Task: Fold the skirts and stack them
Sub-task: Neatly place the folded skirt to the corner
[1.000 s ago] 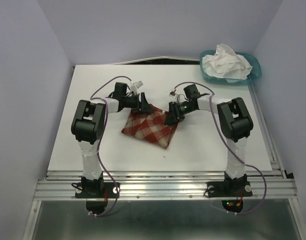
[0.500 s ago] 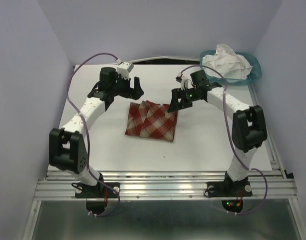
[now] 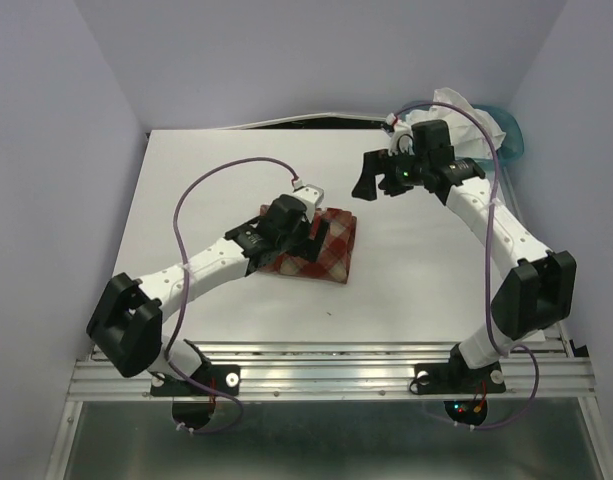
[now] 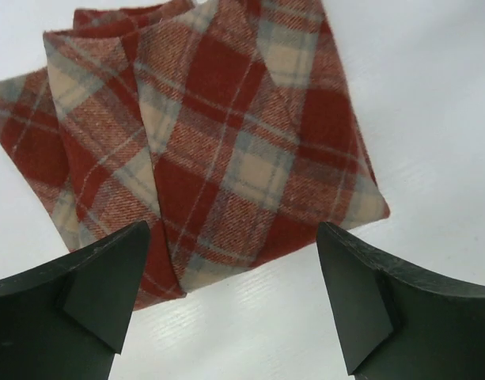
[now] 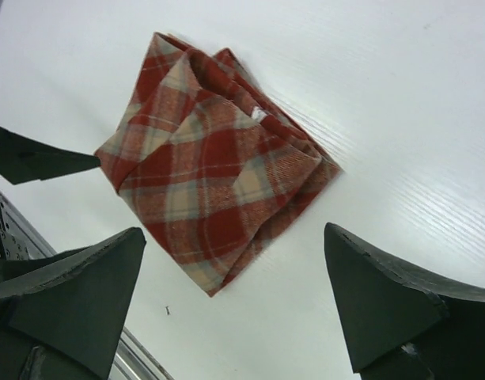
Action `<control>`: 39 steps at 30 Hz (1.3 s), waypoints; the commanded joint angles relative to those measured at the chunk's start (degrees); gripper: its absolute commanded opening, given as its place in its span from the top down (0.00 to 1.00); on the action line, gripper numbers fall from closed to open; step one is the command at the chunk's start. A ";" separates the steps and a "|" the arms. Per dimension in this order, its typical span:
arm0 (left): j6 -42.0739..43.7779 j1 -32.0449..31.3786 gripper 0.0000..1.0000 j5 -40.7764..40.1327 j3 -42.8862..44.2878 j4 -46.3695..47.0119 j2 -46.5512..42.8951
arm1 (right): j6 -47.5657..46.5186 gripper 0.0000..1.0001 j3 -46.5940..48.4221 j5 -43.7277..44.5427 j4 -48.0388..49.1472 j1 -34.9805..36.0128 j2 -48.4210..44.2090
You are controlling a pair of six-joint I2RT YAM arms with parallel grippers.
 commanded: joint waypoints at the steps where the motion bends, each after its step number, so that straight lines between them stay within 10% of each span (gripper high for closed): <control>1: -4.51 -0.73 0.01 -5.21 0.53 1.12 3.10 | -0.09 0.00 -1.36 4.26 -0.71 -1.72 -2.86; 11: -6.27 0.06 0.02 -3.36 9.23 -3.53 21.47 | -0.53 0.00 -3.56 4.00 -0.62 -2.77 -3.31; 19: -4.70 14.62 0.04 -0.29 15.64 -8.80 31.49 | -1.06 0.00 -3.38 3.91 -0.71 -2.78 -2.69; 39: 31.86 41.46 0.02 5.16 46.92 -16.79 50.92 | -1.50 0.00 -2.77 2.76 -2.20 -2.78 -0.05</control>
